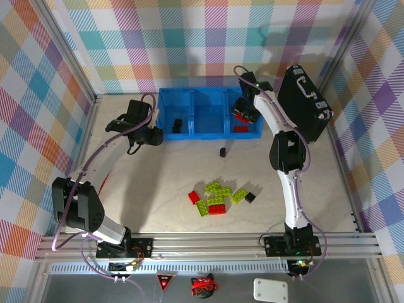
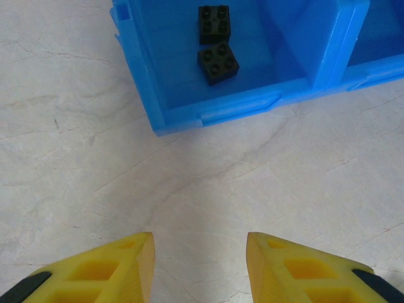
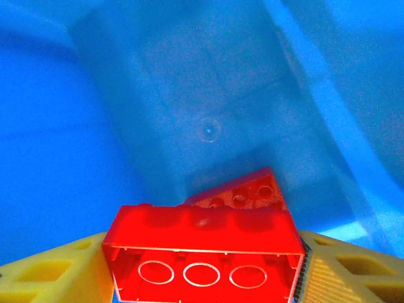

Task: Sort the legos into containers by color
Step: Place the lego in the container.

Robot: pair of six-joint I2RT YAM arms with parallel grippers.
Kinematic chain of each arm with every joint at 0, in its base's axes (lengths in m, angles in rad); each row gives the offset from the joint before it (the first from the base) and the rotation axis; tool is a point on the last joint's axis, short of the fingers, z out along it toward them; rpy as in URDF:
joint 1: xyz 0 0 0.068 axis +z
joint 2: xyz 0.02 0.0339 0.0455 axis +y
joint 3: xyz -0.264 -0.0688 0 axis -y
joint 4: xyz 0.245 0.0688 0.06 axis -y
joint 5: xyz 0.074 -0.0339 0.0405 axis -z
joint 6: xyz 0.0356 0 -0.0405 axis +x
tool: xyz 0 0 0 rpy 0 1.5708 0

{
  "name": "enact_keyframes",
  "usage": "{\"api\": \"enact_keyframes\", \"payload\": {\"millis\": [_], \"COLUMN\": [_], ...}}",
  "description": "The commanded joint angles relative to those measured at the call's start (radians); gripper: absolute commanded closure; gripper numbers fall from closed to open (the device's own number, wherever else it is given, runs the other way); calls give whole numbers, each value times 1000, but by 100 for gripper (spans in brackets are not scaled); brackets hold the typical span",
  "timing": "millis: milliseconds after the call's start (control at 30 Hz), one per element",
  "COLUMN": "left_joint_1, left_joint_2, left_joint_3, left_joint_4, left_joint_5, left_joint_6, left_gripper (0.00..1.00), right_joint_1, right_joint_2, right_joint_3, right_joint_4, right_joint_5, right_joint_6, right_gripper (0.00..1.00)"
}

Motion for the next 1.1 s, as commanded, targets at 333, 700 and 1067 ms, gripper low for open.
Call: {"api": "enact_keyframes", "payload": {"millis": [333,700,1067], "left_joint_1": [13,13,13], "left_joint_2": [-25,-31,-29], "left_joint_3": [-15,-15,-19], "left_joint_4": [-19,-14,-10], "left_joint_5": [1,20,57], "left_joint_6": [12,8,-5], "left_gripper": [57,57,57], "right_joint_1": [-24,-23,9], "right_joint_2": [123,63,-131], "right_joint_3": [73,75,-31], "right_joint_4": [53,44,43], "right_joint_5": [-3,-28,-37], "right_joint_6": [-40,-36,-68], "right_gripper": [30,20,19]}}
